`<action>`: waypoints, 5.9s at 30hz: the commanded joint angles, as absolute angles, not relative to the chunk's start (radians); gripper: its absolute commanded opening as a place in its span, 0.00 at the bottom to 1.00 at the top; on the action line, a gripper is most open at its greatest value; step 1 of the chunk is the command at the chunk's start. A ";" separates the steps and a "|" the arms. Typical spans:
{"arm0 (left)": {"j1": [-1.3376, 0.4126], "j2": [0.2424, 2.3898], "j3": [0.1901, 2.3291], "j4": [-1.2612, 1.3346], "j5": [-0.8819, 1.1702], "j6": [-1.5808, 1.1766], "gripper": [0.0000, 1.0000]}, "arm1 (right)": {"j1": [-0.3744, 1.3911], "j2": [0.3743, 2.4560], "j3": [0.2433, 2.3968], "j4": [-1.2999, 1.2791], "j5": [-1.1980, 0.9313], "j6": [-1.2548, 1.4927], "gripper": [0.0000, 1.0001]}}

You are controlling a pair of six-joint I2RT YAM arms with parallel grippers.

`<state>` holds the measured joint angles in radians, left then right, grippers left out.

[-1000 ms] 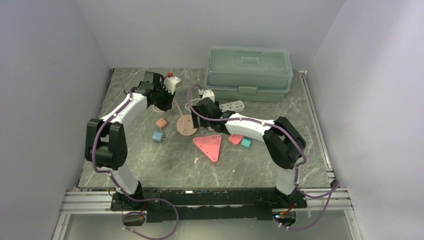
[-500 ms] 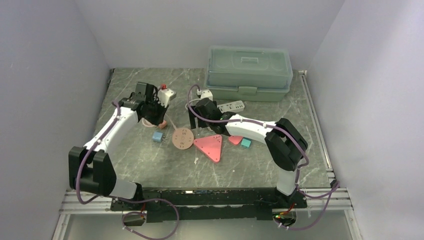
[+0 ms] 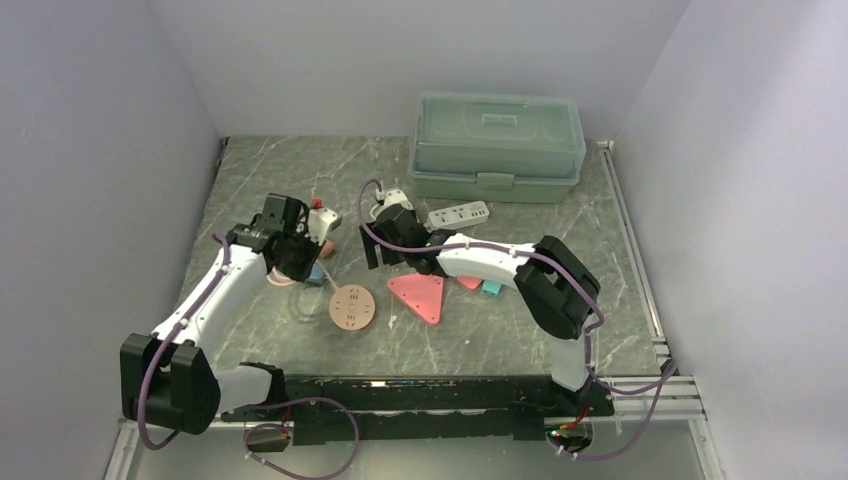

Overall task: Insert the plug
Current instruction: Move the socket to the center of the board, then pick up the socket from the center of the board.

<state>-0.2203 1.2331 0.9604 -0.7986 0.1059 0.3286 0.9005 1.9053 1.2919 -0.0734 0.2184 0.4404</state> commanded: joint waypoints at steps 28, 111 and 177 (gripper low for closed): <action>-0.199 1.214 0.855 -0.727 -0.010 0.347 0.77 | 1.108 1.753 1.123 0.068 0.183 0.375 0.99; -0.077 1.451 1.176 -0.744 0.159 0.350 0.83 | 0.735 1.971 1.534 -0.494 0.570 0.850 0.00; -0.073 1.429 1.182 -0.755 0.207 0.349 0.82 | 0.511 1.982 1.422 -0.353 0.357 0.586 0.41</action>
